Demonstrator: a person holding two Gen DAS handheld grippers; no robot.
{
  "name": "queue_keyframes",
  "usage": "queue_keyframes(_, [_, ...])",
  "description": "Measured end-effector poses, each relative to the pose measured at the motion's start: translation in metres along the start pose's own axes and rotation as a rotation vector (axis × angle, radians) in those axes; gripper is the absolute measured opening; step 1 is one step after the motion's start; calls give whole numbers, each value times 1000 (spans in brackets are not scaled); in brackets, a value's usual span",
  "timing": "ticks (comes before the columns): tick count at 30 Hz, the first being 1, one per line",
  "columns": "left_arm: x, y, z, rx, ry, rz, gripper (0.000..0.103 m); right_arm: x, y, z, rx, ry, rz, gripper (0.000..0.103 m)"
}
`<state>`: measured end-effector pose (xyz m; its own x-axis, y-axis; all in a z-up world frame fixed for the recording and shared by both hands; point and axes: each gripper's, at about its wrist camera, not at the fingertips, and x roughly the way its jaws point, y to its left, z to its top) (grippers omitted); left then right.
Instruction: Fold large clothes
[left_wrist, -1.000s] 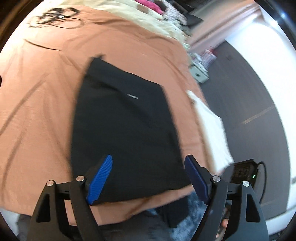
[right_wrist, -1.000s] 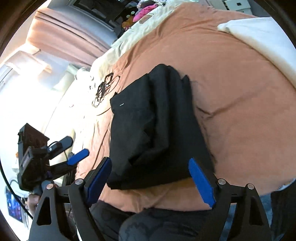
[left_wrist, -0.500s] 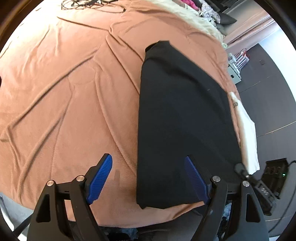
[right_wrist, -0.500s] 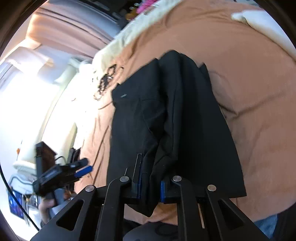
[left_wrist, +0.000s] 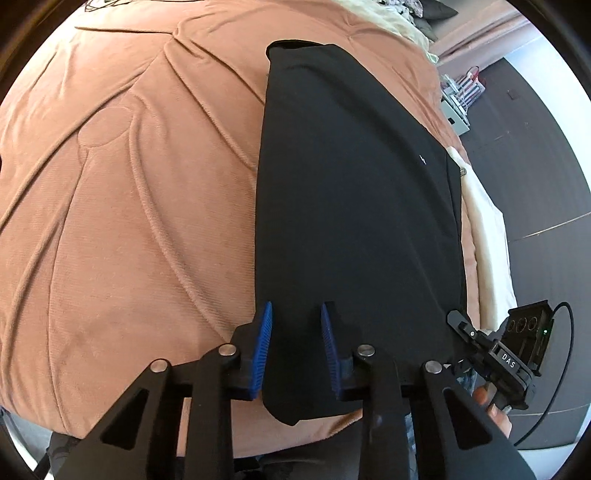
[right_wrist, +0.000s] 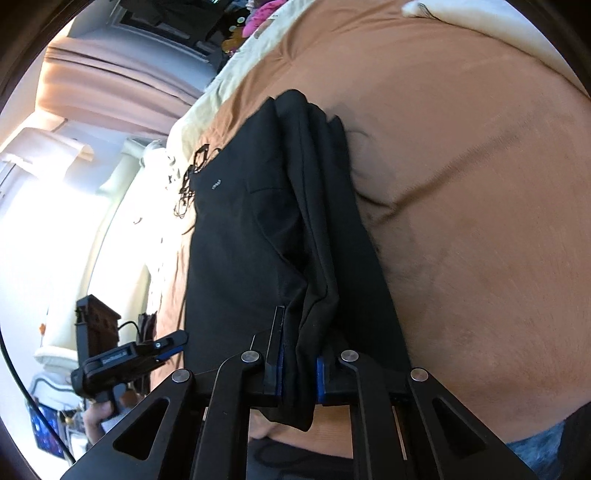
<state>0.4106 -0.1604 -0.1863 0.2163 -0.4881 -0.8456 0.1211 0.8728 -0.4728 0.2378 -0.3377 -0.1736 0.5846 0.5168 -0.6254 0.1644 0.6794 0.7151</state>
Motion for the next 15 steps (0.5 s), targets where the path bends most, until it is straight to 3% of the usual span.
queue_keyframes(15, [3,-9,3,57,-2,7,29,-14,2,-16,-57,-29,-44,11])
